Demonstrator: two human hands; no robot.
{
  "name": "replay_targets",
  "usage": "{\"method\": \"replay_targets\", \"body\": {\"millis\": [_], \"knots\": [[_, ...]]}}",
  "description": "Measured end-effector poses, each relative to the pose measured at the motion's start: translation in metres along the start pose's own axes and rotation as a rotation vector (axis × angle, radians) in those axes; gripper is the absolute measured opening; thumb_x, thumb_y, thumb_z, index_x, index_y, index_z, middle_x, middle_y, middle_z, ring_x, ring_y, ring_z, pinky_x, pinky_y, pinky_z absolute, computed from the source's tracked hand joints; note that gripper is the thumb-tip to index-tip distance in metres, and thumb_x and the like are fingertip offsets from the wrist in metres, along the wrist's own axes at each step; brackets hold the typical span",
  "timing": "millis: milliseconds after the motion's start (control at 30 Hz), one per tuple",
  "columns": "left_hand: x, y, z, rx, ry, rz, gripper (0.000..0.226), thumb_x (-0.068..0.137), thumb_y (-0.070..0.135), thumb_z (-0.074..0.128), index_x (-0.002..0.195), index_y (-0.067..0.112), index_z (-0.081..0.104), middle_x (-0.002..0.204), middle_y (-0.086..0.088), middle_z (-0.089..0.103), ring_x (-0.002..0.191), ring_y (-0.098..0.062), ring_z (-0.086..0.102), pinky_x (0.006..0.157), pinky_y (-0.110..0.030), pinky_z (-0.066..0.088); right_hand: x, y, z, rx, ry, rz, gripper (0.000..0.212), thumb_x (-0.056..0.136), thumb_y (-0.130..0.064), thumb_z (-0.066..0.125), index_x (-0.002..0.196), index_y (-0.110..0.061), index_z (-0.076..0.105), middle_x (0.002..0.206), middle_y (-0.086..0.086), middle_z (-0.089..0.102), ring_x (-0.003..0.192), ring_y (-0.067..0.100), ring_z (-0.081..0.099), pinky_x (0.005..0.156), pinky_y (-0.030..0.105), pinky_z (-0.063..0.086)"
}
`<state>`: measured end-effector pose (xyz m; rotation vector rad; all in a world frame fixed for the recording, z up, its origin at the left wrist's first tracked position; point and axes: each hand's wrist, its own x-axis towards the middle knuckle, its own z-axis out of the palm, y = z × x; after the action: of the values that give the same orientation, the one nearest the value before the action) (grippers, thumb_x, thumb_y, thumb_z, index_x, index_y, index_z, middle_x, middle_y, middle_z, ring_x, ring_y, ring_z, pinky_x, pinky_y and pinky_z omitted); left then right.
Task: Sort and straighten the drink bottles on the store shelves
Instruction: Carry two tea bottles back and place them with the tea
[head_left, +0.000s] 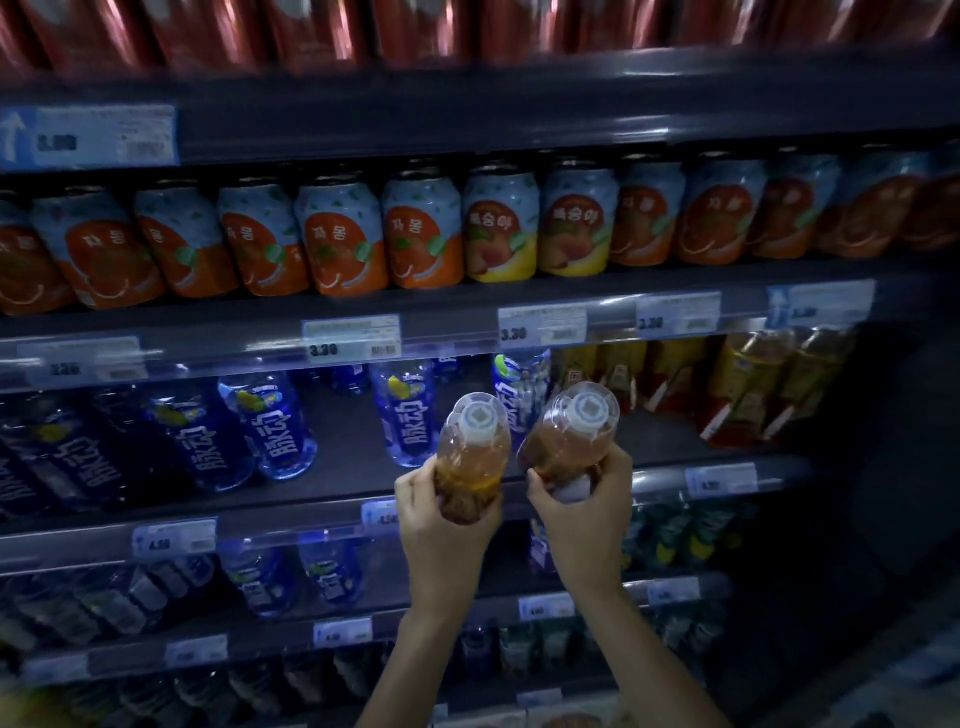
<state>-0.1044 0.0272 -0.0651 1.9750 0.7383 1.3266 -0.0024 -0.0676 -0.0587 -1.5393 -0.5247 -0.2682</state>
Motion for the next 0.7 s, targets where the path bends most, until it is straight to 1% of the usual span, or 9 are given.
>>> {"method": "replay_targets", "body": {"millis": [33, 133, 200, 300, 367, 400, 467, 533, 700], "knots": [[-0.004, 0.005, 0.009, -0.010, -0.010, -0.014, 0.070, 0.062, 0.021, 0.088, 0.122, 0.013, 0.052, 0.111, 0.001, 0.045, 0.101, -0.007, 0.050, 0.082, -0.018, 0.045, 0.005, 0.004, -0.009, -0.009, 0.001, -0.001, 0.059, 0.069, -0.016, 0.086, 0.111, -0.031, 0.048, 0.110, -0.002, 0.052, 0.101, -0.001, 0.056, 0.080, 0.010, 0.047], [-0.012, 0.026, 0.038, -0.042, -0.024, -0.038, 0.072, 0.062, 0.022, 0.088, 0.123, 0.018, 0.050, 0.111, 0.005, 0.043, 0.100, -0.001, 0.047, 0.081, -0.006, 0.040, 0.023, 0.016, -0.039, -0.032, 0.014, 0.007, 0.057, 0.070, -0.018, 0.085, 0.111, -0.031, 0.047, 0.111, 0.000, 0.049, 0.101, 0.002, 0.055, 0.080, 0.008, 0.044], [-0.015, 0.036, 0.053, -0.056, -0.022, -0.044, 0.070, 0.062, 0.022, 0.088, 0.122, 0.018, 0.050, 0.111, 0.006, 0.041, 0.099, -0.001, 0.047, 0.079, -0.007, 0.041, 0.034, 0.022, -0.054, -0.067, 0.030, 0.008, 0.059, 0.068, -0.020, 0.085, 0.113, -0.030, 0.048, 0.112, -0.003, 0.047, 0.104, 0.004, 0.053, 0.083, 0.009, 0.042], [-0.019, 0.054, 0.082, -0.070, -0.016, -0.058, 0.068, 0.064, 0.024, 0.087, 0.121, 0.017, 0.051, 0.111, 0.005, 0.041, 0.099, -0.006, 0.049, 0.078, -0.011, 0.043, 0.054, 0.032, -0.078, -0.074, 0.039, 0.021, 0.061, 0.068, -0.023, 0.084, 0.118, -0.024, 0.050, 0.114, -0.008, 0.046, 0.108, 0.010, 0.053, 0.089, 0.021, 0.045], [-0.018, 0.063, 0.099, -0.066, -0.006, -0.067, 0.067, 0.064, 0.023, 0.087, 0.121, 0.014, 0.052, 0.109, 0.003, 0.042, 0.098, -0.007, 0.049, 0.076, -0.008, 0.042, 0.068, 0.037, -0.089, -0.075, 0.047, 0.025, 0.061, 0.068, -0.024, 0.083, 0.120, -0.021, 0.050, 0.115, -0.006, 0.046, 0.109, 0.012, 0.053, 0.090, 0.028, 0.048], [-0.017, 0.068, 0.107, -0.065, -0.002, -0.070, 0.067, 0.064, 0.023, 0.087, 0.120, 0.012, 0.053, 0.109, 0.003, 0.042, 0.097, -0.006, 0.048, 0.075, -0.006, 0.040, 0.074, 0.040, -0.094, -0.082, 0.050, 0.027, 0.062, 0.069, -0.024, 0.084, 0.121, -0.019, 0.051, 0.116, -0.005, 0.046, 0.109, 0.013, 0.053, 0.090, 0.028, 0.048], [-0.014, 0.076, 0.121, -0.060, 0.007, -0.067, 0.067, 0.064, 0.024, 0.087, 0.120, 0.011, 0.052, 0.108, 0.002, 0.042, 0.096, -0.005, 0.047, 0.076, -0.004, 0.039, 0.086, 0.044, -0.100, -0.097, 0.041, 0.030, 0.063, 0.070, -0.024, 0.084, 0.123, -0.017, 0.051, 0.117, -0.007, 0.045, 0.111, 0.011, 0.052, 0.089, 0.016, 0.044], [-0.011, 0.083, 0.133, -0.051, 0.014, -0.072, 0.066, 0.065, 0.026, 0.086, 0.120, 0.010, 0.052, 0.109, 0.001, 0.042, 0.097, -0.007, 0.047, 0.076, -0.009, 0.041, 0.097, 0.048, -0.104, -0.101, 0.012, 0.029, 0.063, 0.072, -0.025, 0.084, 0.125, -0.018, 0.050, 0.118, -0.009, 0.044, 0.110, 0.005, 0.049, 0.086, 0.004, 0.038], [-0.002, 0.091, 0.159, -0.053, 0.020, -0.104, 0.064, 0.066, 0.026, 0.086, 0.118, 0.007, 0.054, 0.108, -0.003, 0.044, 0.097, -0.013, 0.050, 0.080, -0.022, 0.045, 0.117, 0.056, -0.100, -0.135, -0.044, 0.030, 0.066, 0.068, -0.023, 0.086, 0.124, -0.014, 0.052, 0.119, -0.002, 0.047, 0.108, 0.006, 0.050, 0.082, -0.001, 0.037]]}}
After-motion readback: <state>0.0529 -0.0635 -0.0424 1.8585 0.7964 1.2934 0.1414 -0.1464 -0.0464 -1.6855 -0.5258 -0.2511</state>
